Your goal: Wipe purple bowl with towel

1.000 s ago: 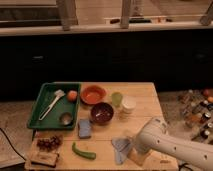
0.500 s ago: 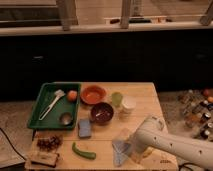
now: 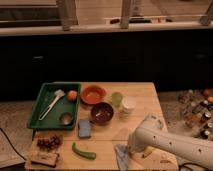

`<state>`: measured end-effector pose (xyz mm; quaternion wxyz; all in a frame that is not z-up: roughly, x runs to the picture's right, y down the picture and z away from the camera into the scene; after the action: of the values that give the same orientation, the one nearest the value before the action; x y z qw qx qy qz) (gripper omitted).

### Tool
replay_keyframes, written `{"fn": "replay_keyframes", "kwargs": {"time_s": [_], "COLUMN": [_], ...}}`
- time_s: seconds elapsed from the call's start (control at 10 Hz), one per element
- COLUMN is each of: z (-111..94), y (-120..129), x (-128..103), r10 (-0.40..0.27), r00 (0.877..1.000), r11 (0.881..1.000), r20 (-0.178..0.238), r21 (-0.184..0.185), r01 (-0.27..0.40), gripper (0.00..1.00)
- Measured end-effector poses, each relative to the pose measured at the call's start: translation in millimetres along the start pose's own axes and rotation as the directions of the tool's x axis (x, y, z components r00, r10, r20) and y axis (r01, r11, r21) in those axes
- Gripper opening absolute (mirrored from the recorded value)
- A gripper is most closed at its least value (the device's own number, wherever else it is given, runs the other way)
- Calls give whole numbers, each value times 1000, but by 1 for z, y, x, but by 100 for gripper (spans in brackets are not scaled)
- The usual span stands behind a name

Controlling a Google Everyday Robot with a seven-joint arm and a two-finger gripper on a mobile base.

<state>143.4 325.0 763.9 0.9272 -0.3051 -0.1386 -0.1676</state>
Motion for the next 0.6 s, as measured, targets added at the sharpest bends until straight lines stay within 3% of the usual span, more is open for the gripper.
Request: {"fn": "replay_keyframes", "kwargs": {"time_s": [0.4,0.6], "z": [1,-8], "y": [0,0], "x": [-3,0], "r10": [-2,-3], "r00": [1000,1000], "r11": [1000,1000], "r20": [6,5], "r21": [-2,12], "r01": [2,2], "gripper": [0,0]}}
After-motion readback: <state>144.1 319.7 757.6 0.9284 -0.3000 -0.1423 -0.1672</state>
